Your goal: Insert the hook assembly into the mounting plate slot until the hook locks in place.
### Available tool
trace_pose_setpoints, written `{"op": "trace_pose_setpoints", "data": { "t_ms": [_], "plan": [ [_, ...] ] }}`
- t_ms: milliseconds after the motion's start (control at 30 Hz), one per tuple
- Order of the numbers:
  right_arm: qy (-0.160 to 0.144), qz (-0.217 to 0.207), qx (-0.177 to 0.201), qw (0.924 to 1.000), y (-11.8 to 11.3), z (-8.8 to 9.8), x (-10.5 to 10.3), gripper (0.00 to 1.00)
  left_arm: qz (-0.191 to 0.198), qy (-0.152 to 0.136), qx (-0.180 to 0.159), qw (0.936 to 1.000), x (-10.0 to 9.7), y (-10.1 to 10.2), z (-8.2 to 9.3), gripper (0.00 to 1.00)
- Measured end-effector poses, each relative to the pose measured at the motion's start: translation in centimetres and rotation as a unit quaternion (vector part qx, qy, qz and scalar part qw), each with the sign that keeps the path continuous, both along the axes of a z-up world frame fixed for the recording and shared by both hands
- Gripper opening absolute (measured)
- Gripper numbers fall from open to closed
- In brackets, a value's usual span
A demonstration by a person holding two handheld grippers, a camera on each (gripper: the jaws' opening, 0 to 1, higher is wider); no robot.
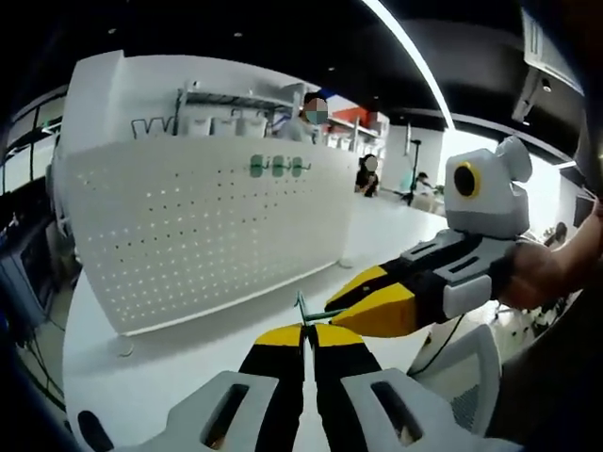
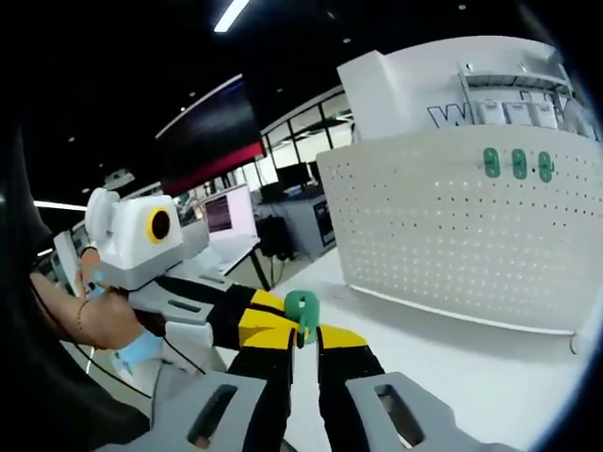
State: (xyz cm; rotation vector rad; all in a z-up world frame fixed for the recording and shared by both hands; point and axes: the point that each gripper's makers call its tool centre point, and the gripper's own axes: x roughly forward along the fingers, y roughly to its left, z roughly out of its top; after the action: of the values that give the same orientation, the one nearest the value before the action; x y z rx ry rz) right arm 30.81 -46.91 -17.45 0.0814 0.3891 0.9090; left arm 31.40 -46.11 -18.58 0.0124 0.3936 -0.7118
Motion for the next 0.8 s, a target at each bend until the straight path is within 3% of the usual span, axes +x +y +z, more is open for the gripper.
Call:
{"op": "trace_pose_setpoints", "data": {
  "t_ms": [633, 800],
  "plan": [
    [0.002, 0.01, 0.005, 0.9999, 0.2, 0.08, -0.34, 0.01, -0.005, 0.003, -0.006, 1.0, -0.51, -0.23, -0.03, 0.01],
    [0.013, -0.005, 0.03, 0.9994, -0.01, 0.64, 0.03, 0.02, -0.003, 0.004, -0.008, 1.0, -0.35, -0.3, -0.04, 0.01]
  ]
}}
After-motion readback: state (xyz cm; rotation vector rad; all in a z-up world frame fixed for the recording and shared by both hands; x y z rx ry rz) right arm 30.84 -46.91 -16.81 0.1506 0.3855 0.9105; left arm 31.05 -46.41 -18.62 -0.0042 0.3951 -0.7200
